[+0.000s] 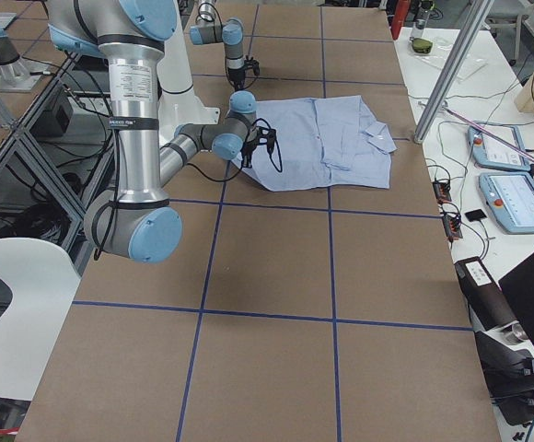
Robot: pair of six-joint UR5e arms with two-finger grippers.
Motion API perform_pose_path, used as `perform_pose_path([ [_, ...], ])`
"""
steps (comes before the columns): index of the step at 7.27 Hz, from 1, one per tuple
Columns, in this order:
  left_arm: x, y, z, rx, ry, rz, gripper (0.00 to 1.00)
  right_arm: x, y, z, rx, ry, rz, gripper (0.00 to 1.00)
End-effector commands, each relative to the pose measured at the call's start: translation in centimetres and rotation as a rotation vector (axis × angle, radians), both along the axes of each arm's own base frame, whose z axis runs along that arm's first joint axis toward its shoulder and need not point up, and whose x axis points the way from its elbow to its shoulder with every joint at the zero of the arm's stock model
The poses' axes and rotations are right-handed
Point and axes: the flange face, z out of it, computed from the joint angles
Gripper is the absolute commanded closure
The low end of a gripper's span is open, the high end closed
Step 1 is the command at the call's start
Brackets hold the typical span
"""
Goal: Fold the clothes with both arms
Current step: 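Lower both grippers onto the hem corners and grasp the shirt edge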
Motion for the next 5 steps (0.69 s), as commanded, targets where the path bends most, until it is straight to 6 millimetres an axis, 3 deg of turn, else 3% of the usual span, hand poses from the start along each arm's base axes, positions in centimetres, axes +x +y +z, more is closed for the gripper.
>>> perform_pose_path([
  [1, 0.0, 0.0, 0.0, 0.0, 0.0, 0.0, 0.8, 0.0, 0.0, 0.0, -0.001, 0.001, 0.001, 1.0],
  [3, -0.1, 0.0, -0.1, 0.0, -0.001, 0.0, 1.0, 0.1, -0.1, 0.0, -0.001, 0.001, 0.003, 1.0],
  [5, -1.9, -0.4, -2.3, 0.005, 0.047, -0.012, 1.0, 0.8, -1.0, -0.5, -0.009, -0.014, 0.012, 1.0],
])
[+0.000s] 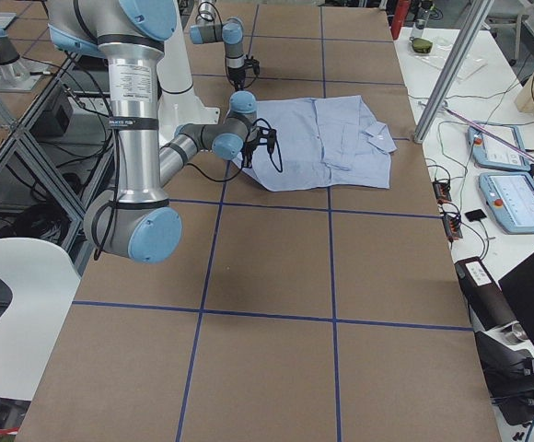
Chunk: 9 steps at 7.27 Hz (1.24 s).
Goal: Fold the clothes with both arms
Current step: 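Lower both grippers onto the hem corners and grasp the shirt edge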
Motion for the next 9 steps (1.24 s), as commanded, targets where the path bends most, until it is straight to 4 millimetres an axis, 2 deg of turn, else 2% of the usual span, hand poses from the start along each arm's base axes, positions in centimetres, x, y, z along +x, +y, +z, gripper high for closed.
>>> perform_pose_path([
  [1, -2.5, -0.2, -2.4, 0.005, 0.026, -0.008, 1.0, 0.7, -1.4, -1.8, -0.018, -0.047, -0.003, 1.0],
  [3, -5.5, 0.3, -5.4, 0.011, 0.047, -0.005, 1.0, 0.9, -1.0, -2.4, -0.029, -0.07, -0.028, 1.0],
  [5, -7.4, 0.6, -6.7, 0.04, 0.038, 0.021, 1.0, 2.8, 0.4, -4.7, -0.037, -0.128, -0.073, 1.0],
  [7, -8.0, 0.6, -7.0, 0.043, 0.039, 0.022, 1.0, 5.2, 1.8, -6.0, -0.061, -0.171, -0.116, 1.0],
  [8, -8.2, 0.6, -5.9, 0.042, 0.01, 0.024, 1.0, 6.0, 2.0, -5.7, -0.071, -0.168, -0.119, 1.0],
  [9, -9.4, 0.7, -5.4, 0.076, -0.007, 0.053, 1.0, 6.2, 2.1, -5.7, -0.072, -0.169, -0.12, 1.0],
])
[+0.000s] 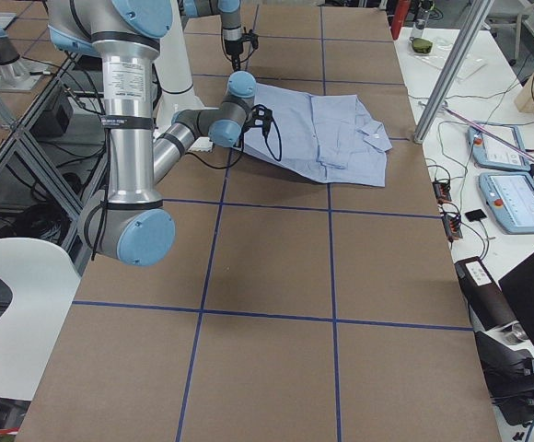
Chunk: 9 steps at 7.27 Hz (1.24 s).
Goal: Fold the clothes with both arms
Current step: 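Lower both grippers onto the hem corners and grasp the shirt edge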
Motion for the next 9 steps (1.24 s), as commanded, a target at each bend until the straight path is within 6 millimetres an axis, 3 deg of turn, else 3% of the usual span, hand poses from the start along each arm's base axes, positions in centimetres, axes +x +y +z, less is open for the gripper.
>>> perform_pose_path([
  [1, -2.3, 0.3, 1.0, 0.029, -0.025, 0.025, 1.0, 0.7, 0.4, 0.0, -0.006, -0.003, -0.008, 1.0],
  [9, -1.7, 0.3, 1.9, 0.045, -0.049, 0.05, 1.0, 0.2, -0.2, 2.0, -0.028, 0.036, -0.002, 1.0],
])
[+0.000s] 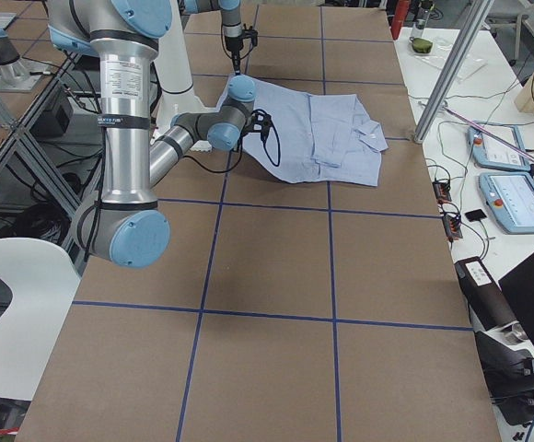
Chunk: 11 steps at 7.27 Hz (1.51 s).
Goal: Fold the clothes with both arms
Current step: 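Lower both grippers onto the hem corners and grasp the shirt edge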
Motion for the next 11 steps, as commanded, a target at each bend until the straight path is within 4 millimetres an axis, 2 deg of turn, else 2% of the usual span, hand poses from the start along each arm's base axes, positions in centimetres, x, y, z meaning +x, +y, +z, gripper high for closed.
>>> perform_pose_path([
  [1, 0.0, 0.0, 0.0, 0.0, -0.001, 0.001, 1.0, 0.1, -0.6, 0.9, -0.011, 0.018, 0.012, 1.0],
  [11, -0.5, -2.1, 0.6, -0.01, -0.005, 0.001, 1.0, 0.4, -1.9, 1.6, -0.021, 0.03, 0.04, 1.0],
])
